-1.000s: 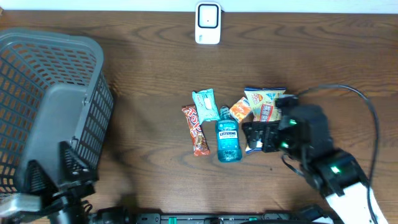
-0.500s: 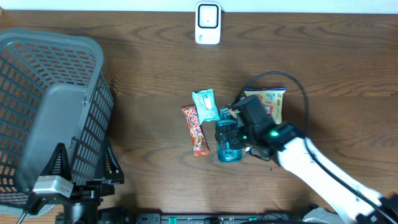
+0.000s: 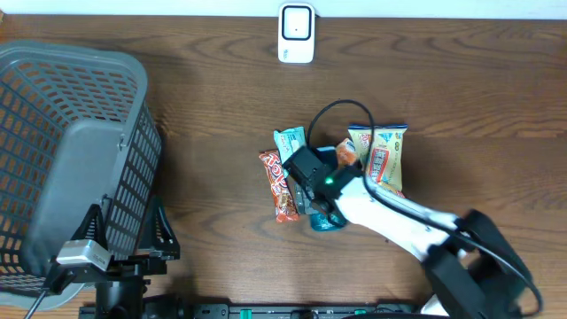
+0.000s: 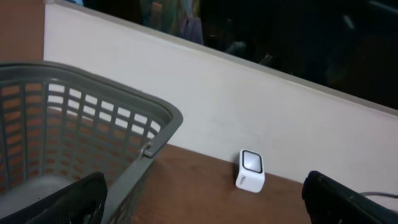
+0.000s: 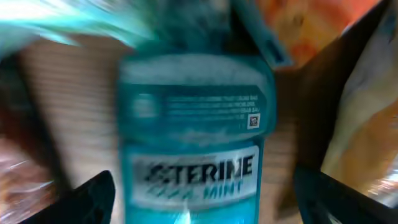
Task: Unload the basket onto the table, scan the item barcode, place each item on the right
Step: 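Grasp the Listerine bottle with the right gripper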
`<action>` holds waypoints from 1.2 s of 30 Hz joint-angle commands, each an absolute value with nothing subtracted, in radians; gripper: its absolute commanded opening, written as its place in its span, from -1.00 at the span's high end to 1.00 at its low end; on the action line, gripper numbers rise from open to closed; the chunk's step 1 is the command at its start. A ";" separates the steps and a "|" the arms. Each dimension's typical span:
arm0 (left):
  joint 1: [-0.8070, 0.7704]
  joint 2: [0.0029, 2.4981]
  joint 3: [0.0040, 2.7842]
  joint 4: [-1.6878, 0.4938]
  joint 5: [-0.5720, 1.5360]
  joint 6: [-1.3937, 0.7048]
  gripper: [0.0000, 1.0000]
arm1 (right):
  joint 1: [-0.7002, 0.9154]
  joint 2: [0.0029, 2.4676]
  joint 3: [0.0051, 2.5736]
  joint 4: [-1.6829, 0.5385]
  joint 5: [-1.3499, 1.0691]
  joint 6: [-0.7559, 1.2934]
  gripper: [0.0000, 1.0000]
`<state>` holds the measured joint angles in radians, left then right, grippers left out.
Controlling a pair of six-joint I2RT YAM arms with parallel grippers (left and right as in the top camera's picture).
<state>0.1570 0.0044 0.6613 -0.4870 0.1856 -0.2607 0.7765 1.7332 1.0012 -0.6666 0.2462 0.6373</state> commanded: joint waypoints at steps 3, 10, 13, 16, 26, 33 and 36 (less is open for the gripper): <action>0.158 0.003 0.662 -0.501 0.242 -0.274 -0.96 | 0.781 1.827 1.008 -0.669 0.286 0.696 -0.62; 0.158 0.004 0.662 -0.548 0.280 -0.270 -0.96 | 0.781 1.833 1.008 -0.666 0.286 0.695 -0.08; 0.158 0.004 0.662 -0.582 0.281 -0.270 -0.96 | 0.780 1.833 1.008 -0.675 0.285 0.695 0.01; 0.158 0.004 0.662 -0.599 0.281 -0.270 -0.96 | 0.780 1.833 1.008 -0.690 0.275 0.695 0.02; 0.158 0.004 0.625 -0.602 0.566 -0.031 -0.96 | 0.780 1.833 1.008 -0.690 0.203 0.656 -0.06; 0.158 0.004 0.484 -0.549 0.564 -0.056 -0.96 | 0.780 1.833 1.008 -0.688 0.203 0.657 -0.29; 0.158 0.004 0.402 -0.474 0.565 -0.136 -0.96 | 0.780 1.833 1.008 -0.688 0.203 0.657 -0.44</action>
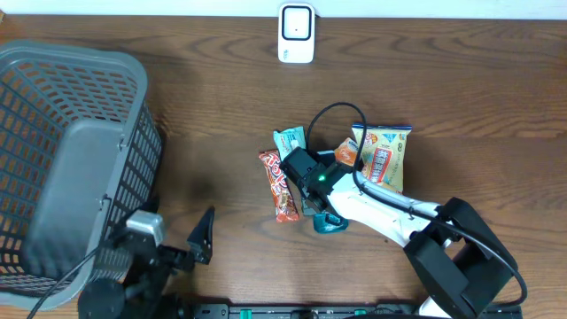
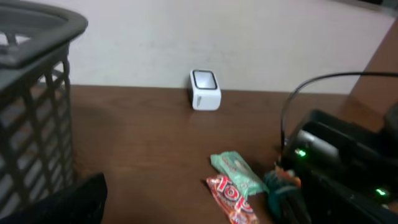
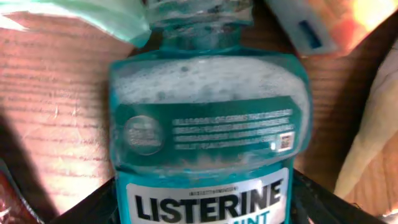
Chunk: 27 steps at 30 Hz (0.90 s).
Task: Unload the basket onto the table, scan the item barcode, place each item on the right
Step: 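Grasp the Listerine bottle with the right gripper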
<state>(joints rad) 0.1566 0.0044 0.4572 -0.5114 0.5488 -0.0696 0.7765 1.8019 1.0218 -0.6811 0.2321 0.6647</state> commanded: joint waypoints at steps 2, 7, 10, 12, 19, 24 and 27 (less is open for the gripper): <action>0.158 0.004 0.343 -0.419 0.557 -0.156 -0.96 | 0.780 1.833 1.008 -0.685 0.202 0.657 -0.72; 0.158 0.004 0.278 -0.418 0.440 -0.155 -0.96 | 0.780 1.833 1.008 -0.685 0.201 0.646 -0.99; 0.158 0.004 0.264 -0.458 0.429 -0.155 -0.96 | 0.780 1.833 1.008 -0.685 0.200 0.586 -0.66; 0.158 0.004 0.264 -0.510 0.429 -0.155 -0.96 | 0.780 1.833 1.008 -0.684 0.200 0.587 -0.60; 0.158 0.004 0.264 -0.615 0.429 -0.155 -0.96 | 0.780 1.833 1.047 -0.798 0.351 0.554 -0.65; 0.158 0.004 0.264 -0.693 0.429 -0.155 -0.96 | 0.780 1.833 1.174 -0.916 0.376 0.541 -0.64; 0.158 0.004 0.264 -0.761 0.429 -0.155 -0.96 | 0.780 1.833 1.189 -0.928 0.377 0.544 -0.49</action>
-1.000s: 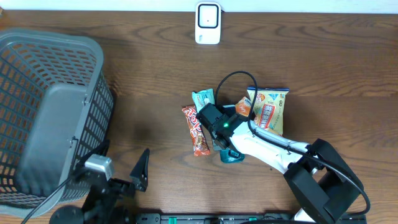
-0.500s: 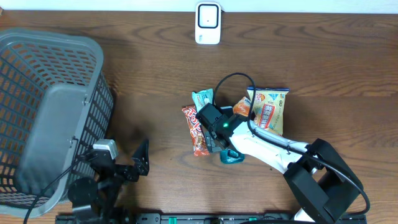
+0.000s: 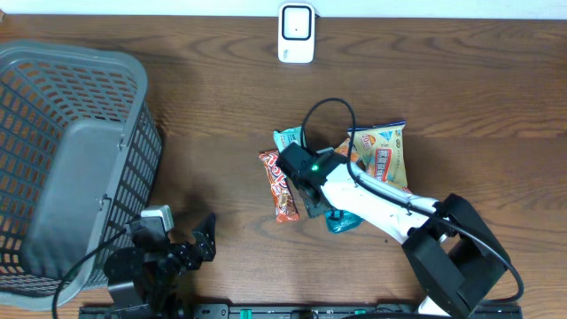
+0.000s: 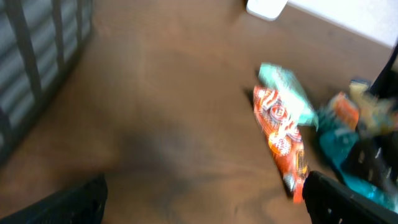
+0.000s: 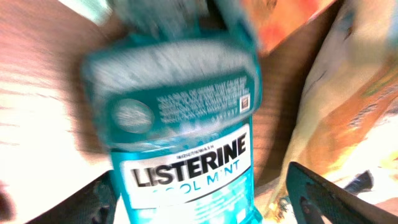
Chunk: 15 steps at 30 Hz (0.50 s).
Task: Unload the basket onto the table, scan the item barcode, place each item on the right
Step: 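Grasp the Listerine bottle with the right gripper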
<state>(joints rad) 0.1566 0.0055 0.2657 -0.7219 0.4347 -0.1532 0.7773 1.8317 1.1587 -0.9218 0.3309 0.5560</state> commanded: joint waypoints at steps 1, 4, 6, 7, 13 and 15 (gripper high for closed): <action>0.158 0.004 0.264 -0.780 0.429 -0.155 -0.96 | 0.780 1.837 1.187 -0.928 0.380 0.545 -0.46; 0.158 0.004 0.264 -0.830 0.429 -0.155 -0.96 | 0.781 1.861 1.181 -0.928 0.403 0.545 -0.36; 0.158 0.004 0.264 -0.837 0.429 -0.155 -0.96 | 0.781 1.895 1.181 -0.927 0.422 0.546 -0.27; 0.158 0.004 0.264 -0.838 0.429 -0.155 -0.95 | 0.781 1.914 1.181 -0.928 0.429 0.545 -0.27; 0.158 0.004 0.264 -0.837 0.429 -0.155 -0.96 | 0.781 2.048 1.181 -0.977 0.466 0.624 -0.09; 0.158 0.004 0.264 -0.837 0.429 -0.155 -0.96 | 0.781 2.076 1.181 -0.980 0.466 0.625 -0.04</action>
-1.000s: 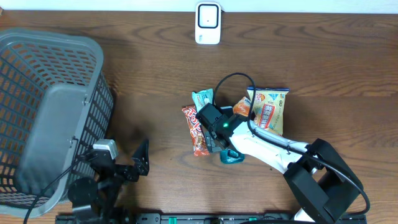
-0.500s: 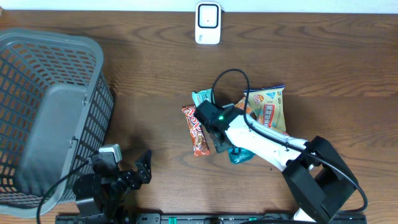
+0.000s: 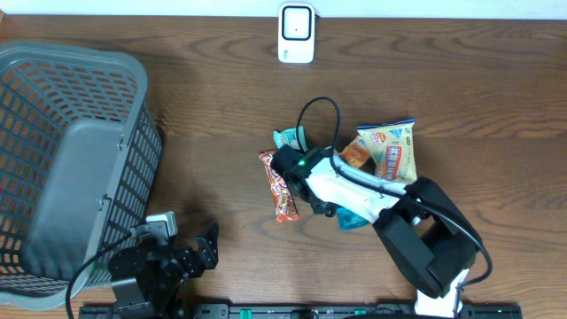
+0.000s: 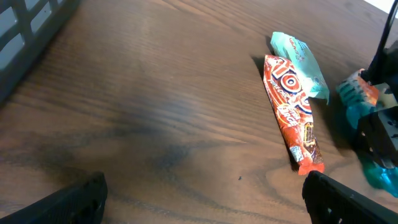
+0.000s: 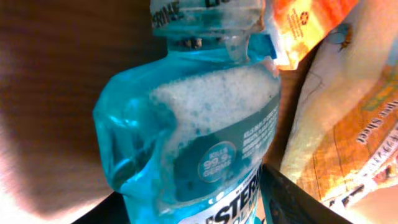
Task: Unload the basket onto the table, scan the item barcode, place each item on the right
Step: 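Grasp the Listerine bottle with the right gripper, then lift and rotate the bottle with the right gripper, turning its label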
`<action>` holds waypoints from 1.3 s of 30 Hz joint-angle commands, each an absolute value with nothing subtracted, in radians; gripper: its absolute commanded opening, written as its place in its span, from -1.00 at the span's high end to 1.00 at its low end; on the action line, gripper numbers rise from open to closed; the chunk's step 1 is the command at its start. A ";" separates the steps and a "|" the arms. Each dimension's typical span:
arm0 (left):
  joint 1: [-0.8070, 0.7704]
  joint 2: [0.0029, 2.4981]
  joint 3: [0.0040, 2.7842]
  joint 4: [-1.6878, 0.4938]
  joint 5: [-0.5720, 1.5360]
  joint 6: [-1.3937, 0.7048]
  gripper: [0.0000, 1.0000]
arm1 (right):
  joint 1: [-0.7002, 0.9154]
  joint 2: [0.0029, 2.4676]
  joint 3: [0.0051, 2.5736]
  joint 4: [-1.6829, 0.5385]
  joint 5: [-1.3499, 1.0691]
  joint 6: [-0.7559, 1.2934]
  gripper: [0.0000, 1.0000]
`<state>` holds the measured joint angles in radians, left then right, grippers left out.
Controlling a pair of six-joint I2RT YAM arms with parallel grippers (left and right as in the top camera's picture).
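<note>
A teal Listerine mouthwash bottle (image 5: 199,124) lies among the snack packets at mid-table, and its lower end shows in the overhead view (image 3: 354,217). My right gripper (image 5: 193,211) is shut on it, one dark finger (image 5: 292,199) pressed against each side; from above the gripper (image 3: 328,206) sits over the bottle. The white barcode scanner (image 3: 296,34) stands at the table's far edge. My left gripper (image 4: 199,205) is open over bare wood near the front edge (image 3: 204,248), holding nothing.
A red candy bar (image 4: 289,121) and a mint-green packet (image 4: 298,62) lie left of the bottle. An orange packet (image 3: 354,158) and a yellow chips bag (image 3: 394,151) lie to its right. A grey mesh basket (image 3: 71,159) fills the left side.
The bottle's front label faced my right wrist camera between wide-set fingers; now it shows its edge and the fingers press its sides. The chips bag lies slightly further right. The left arm has barely moved.
First my left gripper sat by the basket facing the wall while the right hung open over the lying bottle. The left then faced the items and later tilted down at the table. The right stayed over the bottle, which shifted, and is now shut on it.
</note>
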<state>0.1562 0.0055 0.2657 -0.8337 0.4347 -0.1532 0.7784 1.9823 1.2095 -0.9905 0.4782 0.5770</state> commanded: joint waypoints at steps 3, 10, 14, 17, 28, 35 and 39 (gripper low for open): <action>0.158 0.004 0.264 -0.837 0.429 -0.155 -0.96 | 0.781 2.107 1.181 -0.981 0.452 0.624 0.07; 0.158 0.004 0.264 -0.837 0.429 -0.155 -0.96 | 0.778 2.106 1.186 -0.953 0.274 0.618 0.50; 0.158 0.004 0.264 -0.837 0.429 -0.155 -0.96 | 0.764 2.091 1.250 -1.004 0.145 0.496 0.94; 0.158 0.004 0.264 -0.837 0.429 -0.155 -0.96 | 0.765 2.064 1.327 -1.081 0.133 0.462 0.98; 0.158 0.004 0.264 -0.837 0.429 -0.155 -0.96 | 0.756 2.003 1.344 -0.965 -0.089 0.148 0.84; 0.158 0.004 0.264 -0.837 0.429 -0.155 -0.96 | 0.751 2.003 1.340 -0.938 -0.084 0.149 0.44; 0.158 0.004 0.264 -0.837 0.429 -0.155 -0.96 | 0.744 2.003 1.345 -0.971 -0.085 0.149 0.46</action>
<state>0.1562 0.0055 0.2657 -0.8341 0.4347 -0.1535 0.7620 1.9999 1.3582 -0.9504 -0.0608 0.1692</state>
